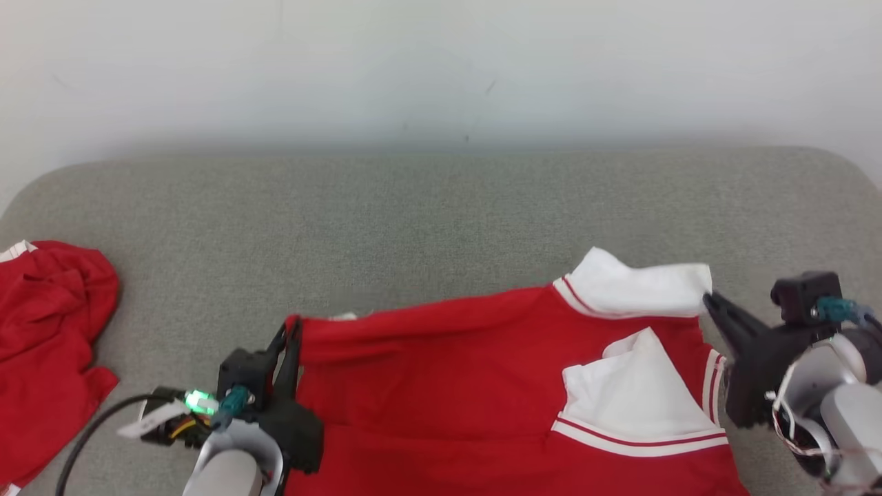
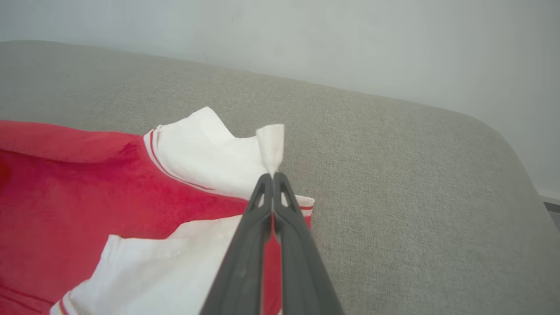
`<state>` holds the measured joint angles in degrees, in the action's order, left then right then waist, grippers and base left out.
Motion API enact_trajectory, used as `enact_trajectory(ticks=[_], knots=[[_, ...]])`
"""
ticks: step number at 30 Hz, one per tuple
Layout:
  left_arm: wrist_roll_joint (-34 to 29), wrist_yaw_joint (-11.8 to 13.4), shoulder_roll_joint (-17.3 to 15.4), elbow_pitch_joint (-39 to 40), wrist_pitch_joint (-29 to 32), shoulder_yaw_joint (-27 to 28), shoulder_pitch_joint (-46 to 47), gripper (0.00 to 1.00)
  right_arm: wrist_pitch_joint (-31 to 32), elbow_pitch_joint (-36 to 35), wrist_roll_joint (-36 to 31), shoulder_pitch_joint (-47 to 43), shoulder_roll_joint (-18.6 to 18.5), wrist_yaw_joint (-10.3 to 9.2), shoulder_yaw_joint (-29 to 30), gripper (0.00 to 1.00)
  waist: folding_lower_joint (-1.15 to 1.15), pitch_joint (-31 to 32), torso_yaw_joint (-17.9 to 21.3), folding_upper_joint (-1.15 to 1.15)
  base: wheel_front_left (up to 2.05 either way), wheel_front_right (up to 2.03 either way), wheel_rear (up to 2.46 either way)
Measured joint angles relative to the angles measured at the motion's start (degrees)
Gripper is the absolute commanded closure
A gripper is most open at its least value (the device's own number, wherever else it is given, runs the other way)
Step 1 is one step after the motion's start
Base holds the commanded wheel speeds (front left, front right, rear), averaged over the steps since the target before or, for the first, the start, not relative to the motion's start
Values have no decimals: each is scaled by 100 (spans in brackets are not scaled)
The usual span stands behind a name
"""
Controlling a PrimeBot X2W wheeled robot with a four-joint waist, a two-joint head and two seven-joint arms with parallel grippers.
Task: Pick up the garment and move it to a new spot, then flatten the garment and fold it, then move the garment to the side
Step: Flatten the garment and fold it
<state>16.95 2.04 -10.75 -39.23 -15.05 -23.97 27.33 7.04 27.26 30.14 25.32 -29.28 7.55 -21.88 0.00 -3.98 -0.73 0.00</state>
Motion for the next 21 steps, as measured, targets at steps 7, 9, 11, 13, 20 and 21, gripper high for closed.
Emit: enact_trajectory(ticks=[7, 9, 11, 13, 20, 21], knots=[[-20, 0, -20, -37, 0, 144, -458, 100, 780, -1162, 137, -933, -428, 0, 132, 100, 0, 160, 105, 0, 0, 0, 0], [15, 0, -5, -55, 1, 212, -508, 100, 877, -1422, 138, -1088, -411, 0, 338, 100, 0, 190, 137, 0, 0, 0, 0], [14, 0, 4, -46, 0, 253, -508, 100, 958, -1601, 22, -1112, -363, 0, 565, 100, 0, 206, 183, 0, 0, 0, 0], [-2, -2, 1, -63, 0, 283, -439, 100, 994, -1667, -116, -1045, -243, 0, 719, 100, 0, 206, 230, 0, 0, 0, 0], [-68, -29, 13, -549, 0, 350, 497, 100, 813, -899, -558, -118, 419, 0, 964, 100, 1, 16, 341, 1, 0, 0, 0], [-73, -29, 27, -644, 0, 356, 652, 100, 759, -711, -643, 61, 506, 0, 992, 100, 1, -30, 356, 1, 0, 0, 0]])
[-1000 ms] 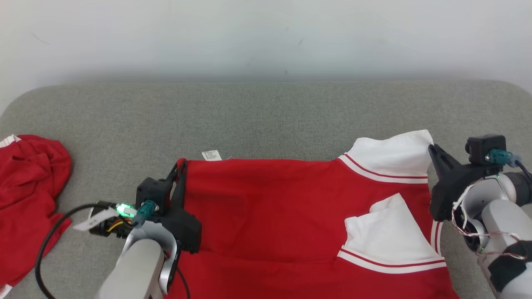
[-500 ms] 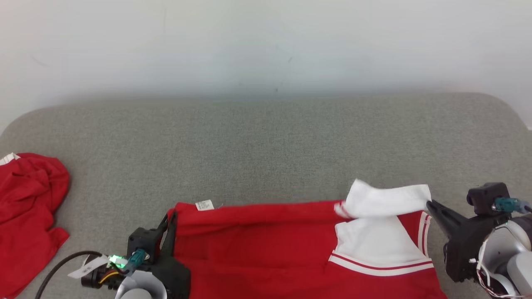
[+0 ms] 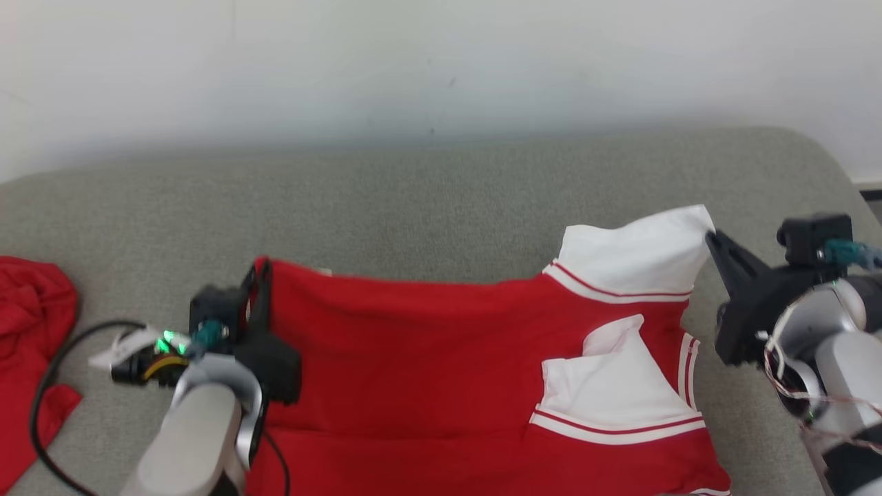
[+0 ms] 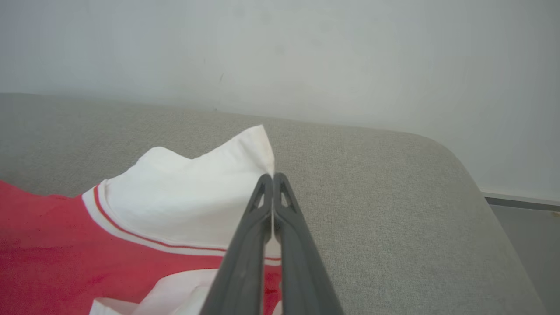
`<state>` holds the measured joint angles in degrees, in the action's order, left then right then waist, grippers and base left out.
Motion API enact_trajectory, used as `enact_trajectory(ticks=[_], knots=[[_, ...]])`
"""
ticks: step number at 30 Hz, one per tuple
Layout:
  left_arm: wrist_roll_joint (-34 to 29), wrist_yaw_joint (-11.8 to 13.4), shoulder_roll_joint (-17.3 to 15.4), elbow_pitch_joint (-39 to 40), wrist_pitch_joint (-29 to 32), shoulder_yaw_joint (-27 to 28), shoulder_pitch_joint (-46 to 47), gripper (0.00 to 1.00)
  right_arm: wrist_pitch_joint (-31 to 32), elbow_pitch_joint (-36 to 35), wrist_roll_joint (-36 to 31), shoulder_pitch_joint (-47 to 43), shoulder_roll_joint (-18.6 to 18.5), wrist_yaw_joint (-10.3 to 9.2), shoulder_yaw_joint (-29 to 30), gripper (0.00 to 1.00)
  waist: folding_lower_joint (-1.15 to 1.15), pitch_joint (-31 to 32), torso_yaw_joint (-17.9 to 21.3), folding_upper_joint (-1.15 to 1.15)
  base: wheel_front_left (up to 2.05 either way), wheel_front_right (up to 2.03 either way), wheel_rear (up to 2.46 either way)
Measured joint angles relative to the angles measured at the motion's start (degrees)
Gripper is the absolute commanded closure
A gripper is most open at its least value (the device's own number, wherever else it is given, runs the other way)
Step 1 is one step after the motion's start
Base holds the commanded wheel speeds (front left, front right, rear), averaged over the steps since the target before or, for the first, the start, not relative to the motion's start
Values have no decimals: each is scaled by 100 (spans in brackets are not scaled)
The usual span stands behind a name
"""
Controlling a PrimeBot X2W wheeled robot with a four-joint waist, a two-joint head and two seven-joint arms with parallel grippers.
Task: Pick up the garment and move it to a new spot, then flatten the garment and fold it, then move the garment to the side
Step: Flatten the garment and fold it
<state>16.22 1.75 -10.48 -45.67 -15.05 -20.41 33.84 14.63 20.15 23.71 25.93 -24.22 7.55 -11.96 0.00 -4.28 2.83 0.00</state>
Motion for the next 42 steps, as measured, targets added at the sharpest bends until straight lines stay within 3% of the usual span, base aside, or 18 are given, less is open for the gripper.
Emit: enact_trajectory(ticks=[8, 15, 22, 32, 42], knots=[[-131, -80, 92, -743, 0, -131, 981, 100, -543, 1163, -485, 1081, 458, 0, 32, 100, 1, -481, 79, 0, 0, 0, 0], [-255, -182, 115, -1015, 0, -256, 1280, 100, -870, 1469, -328, 1313, 512, 0, -322, 100, 1, -835, 114, 1, 0, 0, 0], [-279, -203, 40, -504, 0, -135, 908, 100, -883, 631, 307, 1022, -144, 0, -1150, 100, 0, -744, 78, 0, 0, 0, 0], [-331, -479, -147, 258, 0, 23, -224, 100, -115, -735, 1193, -101, -1096, 0, -1677, 100, -1, -363, 103, 0, 0, 0, 0], [-383, -447, -323, 307, 0, 211, -873, 100, 899, -1504, 1648, -1087, -1470, 0, -1801, 100, -1, -19, 221, 0, 0, 0, 0]])
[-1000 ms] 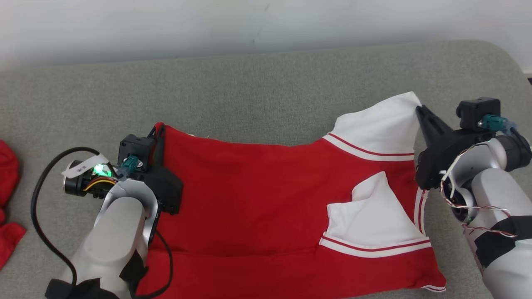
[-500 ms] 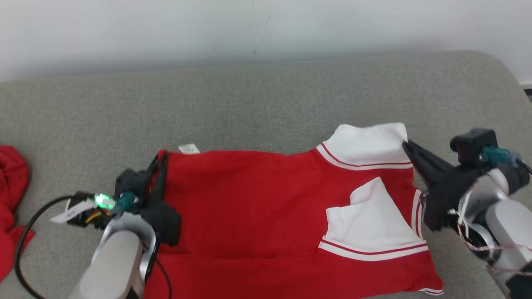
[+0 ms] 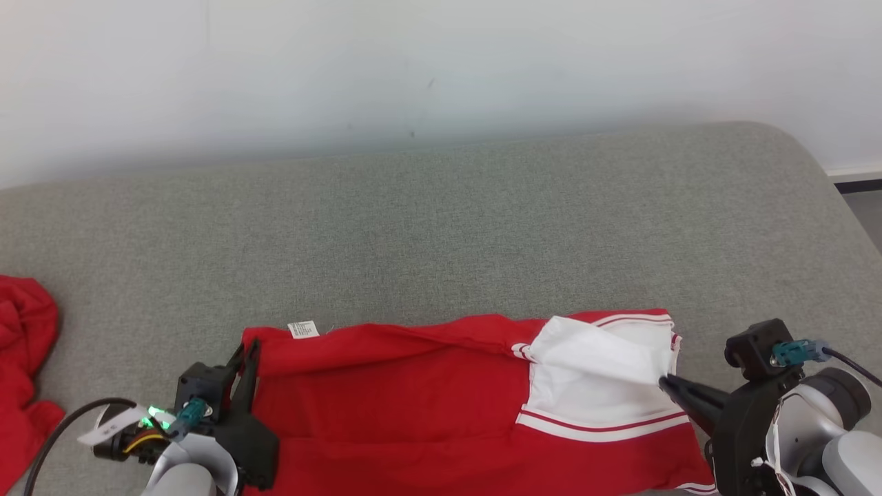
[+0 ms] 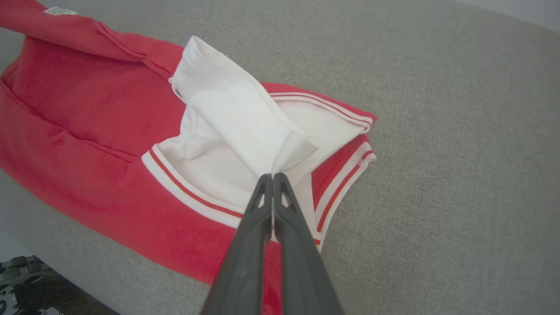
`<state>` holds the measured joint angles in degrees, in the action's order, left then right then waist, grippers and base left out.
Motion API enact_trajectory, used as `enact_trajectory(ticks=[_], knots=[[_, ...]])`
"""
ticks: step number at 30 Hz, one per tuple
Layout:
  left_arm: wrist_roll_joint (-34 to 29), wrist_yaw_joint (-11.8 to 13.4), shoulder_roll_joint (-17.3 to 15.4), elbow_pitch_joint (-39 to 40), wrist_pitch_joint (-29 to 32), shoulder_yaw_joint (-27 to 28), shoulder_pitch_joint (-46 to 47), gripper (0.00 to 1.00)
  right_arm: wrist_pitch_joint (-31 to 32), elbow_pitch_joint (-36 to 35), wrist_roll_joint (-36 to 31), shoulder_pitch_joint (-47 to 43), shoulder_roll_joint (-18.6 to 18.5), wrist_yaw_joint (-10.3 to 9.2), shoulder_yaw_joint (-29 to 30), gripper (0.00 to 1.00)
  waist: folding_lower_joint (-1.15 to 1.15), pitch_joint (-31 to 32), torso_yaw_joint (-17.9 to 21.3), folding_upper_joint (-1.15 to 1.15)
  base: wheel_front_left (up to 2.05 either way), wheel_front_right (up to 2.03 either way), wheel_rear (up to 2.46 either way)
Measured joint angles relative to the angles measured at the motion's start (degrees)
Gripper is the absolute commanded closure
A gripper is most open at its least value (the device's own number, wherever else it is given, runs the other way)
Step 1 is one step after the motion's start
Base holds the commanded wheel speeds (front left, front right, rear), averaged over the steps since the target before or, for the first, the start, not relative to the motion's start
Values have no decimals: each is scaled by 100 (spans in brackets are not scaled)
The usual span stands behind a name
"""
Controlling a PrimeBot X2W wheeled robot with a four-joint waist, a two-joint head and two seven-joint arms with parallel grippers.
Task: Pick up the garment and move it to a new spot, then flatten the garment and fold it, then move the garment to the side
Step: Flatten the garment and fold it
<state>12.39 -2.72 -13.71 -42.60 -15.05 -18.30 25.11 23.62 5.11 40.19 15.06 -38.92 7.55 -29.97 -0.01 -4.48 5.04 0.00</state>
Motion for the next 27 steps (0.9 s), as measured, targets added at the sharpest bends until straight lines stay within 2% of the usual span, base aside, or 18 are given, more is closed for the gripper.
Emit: enact_trajectory(ticks=[10, 11, 12, 13, 14, 20, 21, 22, 23, 24, 27], knots=[[-2, 43, 153, 67, 0, 213, -314, 100, 548, -222, 38, -296, -126, 0, 54, 100, 0, 77, -48, 0, 0, 0, 0], [-3, 49, 164, 69, 0, 236, -336, 88, 611, -232, 29, -335, -142, 0, 42, 100, 0, 83, -55, 0, 0, 0, 0], [-2, 71, 177, 66, 0, 265, -371, 72, 679, -245, 7, -371, -157, 0, 14, 100, 0, 89, -60, 0, 0, 0, 0], [-1, 79, 181, 51, 0, 308, -405, 28, 738, -259, 3, -404, -172, 0, 3, 100, 0, 95, -65, 0, 0, 0, 0], [9, 111, 180, 38, 0, 353, -427, 0, 787, -277, -9, -432, -193, 0, -9, 100, 0, 102, -67, 0, 0, 0, 0], [98, 259, 220, -1, 0, 648, -619, 0, 947, -386, -74, -544, -248, 0, -43, 100, 0, 170, -73, 0, 0, 0, 0], [112, 300, 252, 38, 0, 701, -671, 0, 1013, -397, -79, -574, -254, 0, -58, 68, 0, 187, -75, 0, 0, 0, 0], [112, 300, 252, 38, 0, 701, -671, 0, 1013, -397, -79, -574, -254, 0, -58, 55, 0, 187, -75, 0, 0, 0, 0], [116, 333, 276, 96, 0, 742, -725, 0, 1095, -399, -79, -614, -263, 0, -83, 21, 1, 206, -78, 0, 0, 0, 0], [119, 367, 294, 149, 0, 786, -778, 0, 1151, -411, -79, -668, -272, 0, -104, 0, 1, 225, -83, 0, 0, 0, 0], [170, 458, 343, 392, 0, 971, -985, 0, 1348, -456, -75, -792, -331, 0, -155, 0, 0, 282, -110, 0, 0, 0, 0]])
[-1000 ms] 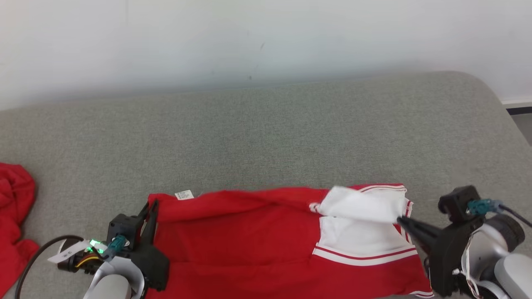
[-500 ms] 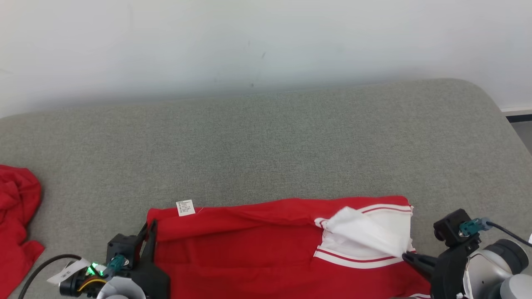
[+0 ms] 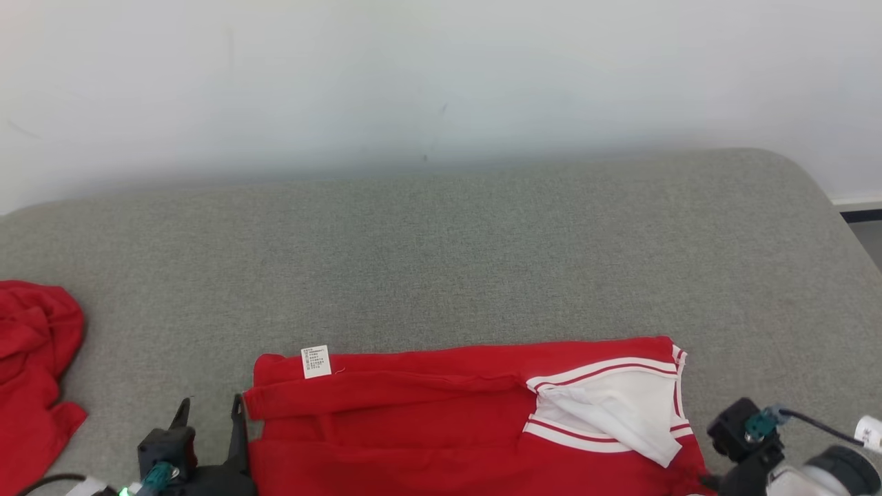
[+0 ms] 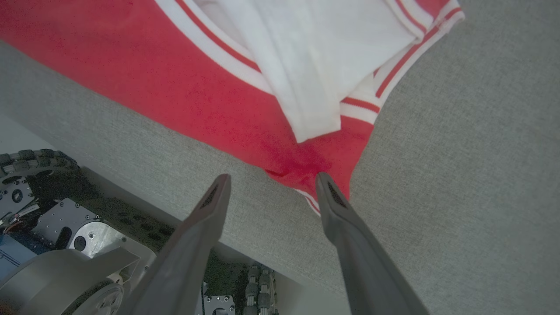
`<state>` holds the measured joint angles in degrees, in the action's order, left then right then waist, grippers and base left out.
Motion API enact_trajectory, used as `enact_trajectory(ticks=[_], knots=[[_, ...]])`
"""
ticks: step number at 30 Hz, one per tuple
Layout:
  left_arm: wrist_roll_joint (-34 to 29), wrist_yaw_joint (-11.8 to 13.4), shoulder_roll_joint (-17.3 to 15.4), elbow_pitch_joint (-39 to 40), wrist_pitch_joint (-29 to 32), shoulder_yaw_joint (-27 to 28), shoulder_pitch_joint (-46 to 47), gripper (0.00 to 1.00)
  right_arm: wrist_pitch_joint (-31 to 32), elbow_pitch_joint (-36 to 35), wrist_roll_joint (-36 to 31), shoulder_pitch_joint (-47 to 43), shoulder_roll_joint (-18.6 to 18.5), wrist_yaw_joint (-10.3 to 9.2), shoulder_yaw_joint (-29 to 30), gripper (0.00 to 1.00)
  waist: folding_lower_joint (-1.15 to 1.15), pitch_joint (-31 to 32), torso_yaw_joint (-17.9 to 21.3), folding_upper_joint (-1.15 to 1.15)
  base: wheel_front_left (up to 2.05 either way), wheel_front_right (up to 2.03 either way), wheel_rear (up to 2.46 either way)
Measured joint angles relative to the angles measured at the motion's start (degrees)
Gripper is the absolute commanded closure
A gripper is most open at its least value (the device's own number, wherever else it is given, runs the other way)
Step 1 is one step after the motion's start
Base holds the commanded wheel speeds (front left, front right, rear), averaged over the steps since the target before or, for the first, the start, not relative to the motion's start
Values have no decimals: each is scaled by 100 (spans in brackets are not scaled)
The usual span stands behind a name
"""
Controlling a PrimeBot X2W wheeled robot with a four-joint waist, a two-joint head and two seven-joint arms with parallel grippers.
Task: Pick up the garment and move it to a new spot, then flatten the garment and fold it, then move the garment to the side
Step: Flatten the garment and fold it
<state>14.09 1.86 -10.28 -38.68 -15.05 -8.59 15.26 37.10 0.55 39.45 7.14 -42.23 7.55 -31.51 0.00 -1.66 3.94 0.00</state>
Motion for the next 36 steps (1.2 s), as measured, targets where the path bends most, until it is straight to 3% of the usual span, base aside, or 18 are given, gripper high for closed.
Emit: enact_trajectory(ticks=[5, 9, 14, 17, 22, 26, 36], knots=[[21, 114, 84, 642, 0, 339, -424, 0, 431, -54, 90, -371, -148, 0, 71, 0, 0, 121, -60, 0, 0, 0, 0], [-1, 122, 179, 1389, 0, 602, -833, 0, 210, -281, 162, -532, -10, 0, 567, 0, 0, 210, -105, 0, 0, 0, 0], [-62, 57, 431, 2488, 0, 887, -1322, 0, -245, -443, 26, -661, 615, 0, 1394, 0, 0, 319, -135, 0, 0, 0, 0], [-65, -135, 581, 3084, 0, 883, -1549, 0, -263, -258, -355, -792, 1006, 0, 1947, 0, 0, 368, -174, 0, 0, 0, 0], [11, -420, 692, 3820, 0, 727, -1769, 0, 23, 382, -1335, -819, 2079, -9, 3262, 0, 0, 415, -272, 0, 0, 0, 0], [13, -549, 723, 4079, 0, 438, -1872, 0, 269, 670, -1869, -583, 2788, -9, 3696, 0, 1, 416, -382, 0, 0, 0, 0], [22, -538, 735, 4346, 0, -25, -2113, 0, 321, 1316, -2953, -79, 3665, -8, 4674, 0, 0, 432, -703, 0, 0, 0, 0]])
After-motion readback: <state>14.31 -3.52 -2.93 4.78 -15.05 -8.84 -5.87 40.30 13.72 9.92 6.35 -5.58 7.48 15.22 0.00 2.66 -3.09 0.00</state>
